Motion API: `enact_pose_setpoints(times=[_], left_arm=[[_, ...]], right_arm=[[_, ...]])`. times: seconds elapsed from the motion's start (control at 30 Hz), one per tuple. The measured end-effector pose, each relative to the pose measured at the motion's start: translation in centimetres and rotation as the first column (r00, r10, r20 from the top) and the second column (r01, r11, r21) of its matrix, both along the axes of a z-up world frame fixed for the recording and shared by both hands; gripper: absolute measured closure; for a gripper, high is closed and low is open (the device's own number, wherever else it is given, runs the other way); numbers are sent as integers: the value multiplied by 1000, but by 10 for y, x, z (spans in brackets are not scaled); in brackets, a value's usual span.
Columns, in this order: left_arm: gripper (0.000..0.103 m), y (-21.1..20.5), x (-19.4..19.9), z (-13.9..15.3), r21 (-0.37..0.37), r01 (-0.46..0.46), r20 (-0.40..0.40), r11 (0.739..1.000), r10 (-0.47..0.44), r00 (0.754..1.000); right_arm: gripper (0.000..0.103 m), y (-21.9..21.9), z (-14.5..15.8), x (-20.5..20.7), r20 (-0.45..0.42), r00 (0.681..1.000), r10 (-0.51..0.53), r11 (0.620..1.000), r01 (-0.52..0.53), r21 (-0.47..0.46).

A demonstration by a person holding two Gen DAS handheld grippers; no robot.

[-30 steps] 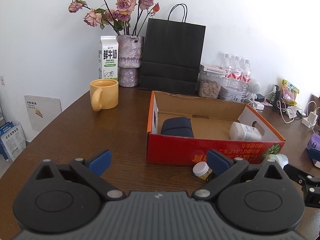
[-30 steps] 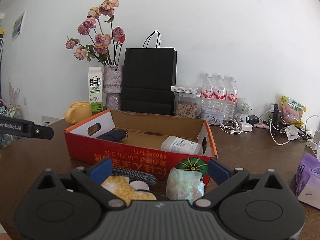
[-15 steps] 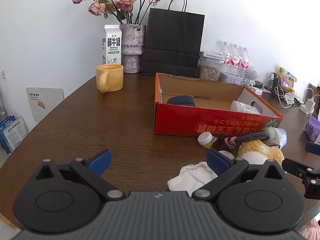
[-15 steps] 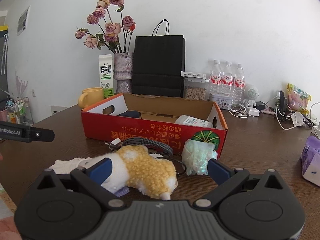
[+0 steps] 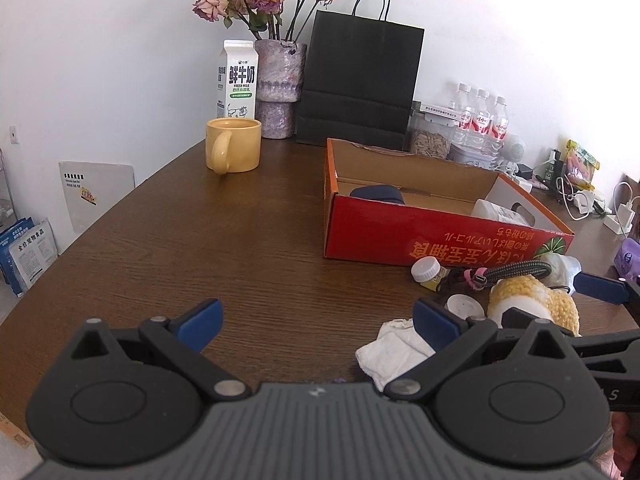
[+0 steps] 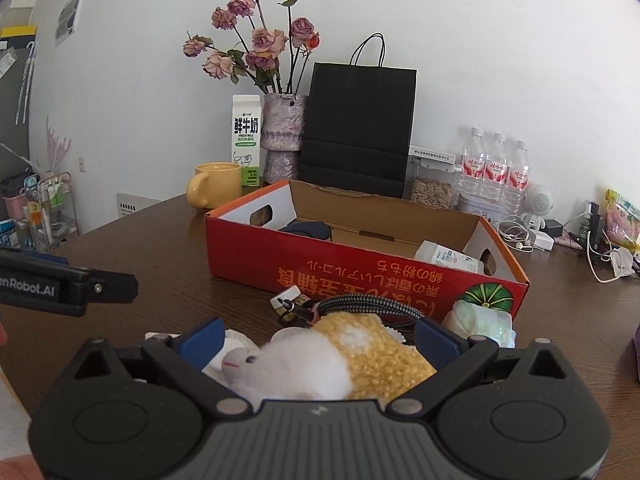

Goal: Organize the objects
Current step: 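Withdraw both grippers from the box toward the plush sheep and white caps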

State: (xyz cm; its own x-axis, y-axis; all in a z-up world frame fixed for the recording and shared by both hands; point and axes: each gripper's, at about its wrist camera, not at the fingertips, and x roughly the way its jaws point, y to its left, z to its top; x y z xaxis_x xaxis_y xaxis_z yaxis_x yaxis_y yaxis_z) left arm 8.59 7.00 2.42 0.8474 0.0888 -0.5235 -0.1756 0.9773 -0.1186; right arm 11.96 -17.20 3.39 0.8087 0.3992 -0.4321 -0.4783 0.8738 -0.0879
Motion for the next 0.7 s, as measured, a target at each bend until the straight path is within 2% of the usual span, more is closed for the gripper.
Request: enact_pose_setpoints(times=[0.13, 0.2, 0.23, 0.27, 0.43, 0.7], left_arm=[[0, 1, -1, -3, -7, 1, -1, 1000, -1, 1000], [0, 1, -1, -4, -11, 1, -3, 1000, -1, 1000], [0, 1, -1, -4, -13, 2, -3, 1000, -2, 1000], [0, 1, -1, -4, -14, 2, -3, 1000, -2, 1000], [0, -1, -2, -5, -16, 4, -5, 1000, -4, 1000], [0, -11, -2, -7, -13, 24, -11, 1000, -24, 1000]], right_arm=[[8, 2, -9, -5, 18, 1000, -10, 1000, 11, -28], [21, -2, -10, -8, 5, 1000, 20, 1000, -20, -13], [36, -4, -10, -10, -7, 999, 42, 999, -42, -4], [45, -7, -11, -12, -20, 998, 60, 998, -60, 4], [49, -26, -11, -22, -44, 997, 65, 998, -64, 18], [47, -59, -11, -31, -75, 997, 30, 998, -26, 52]])
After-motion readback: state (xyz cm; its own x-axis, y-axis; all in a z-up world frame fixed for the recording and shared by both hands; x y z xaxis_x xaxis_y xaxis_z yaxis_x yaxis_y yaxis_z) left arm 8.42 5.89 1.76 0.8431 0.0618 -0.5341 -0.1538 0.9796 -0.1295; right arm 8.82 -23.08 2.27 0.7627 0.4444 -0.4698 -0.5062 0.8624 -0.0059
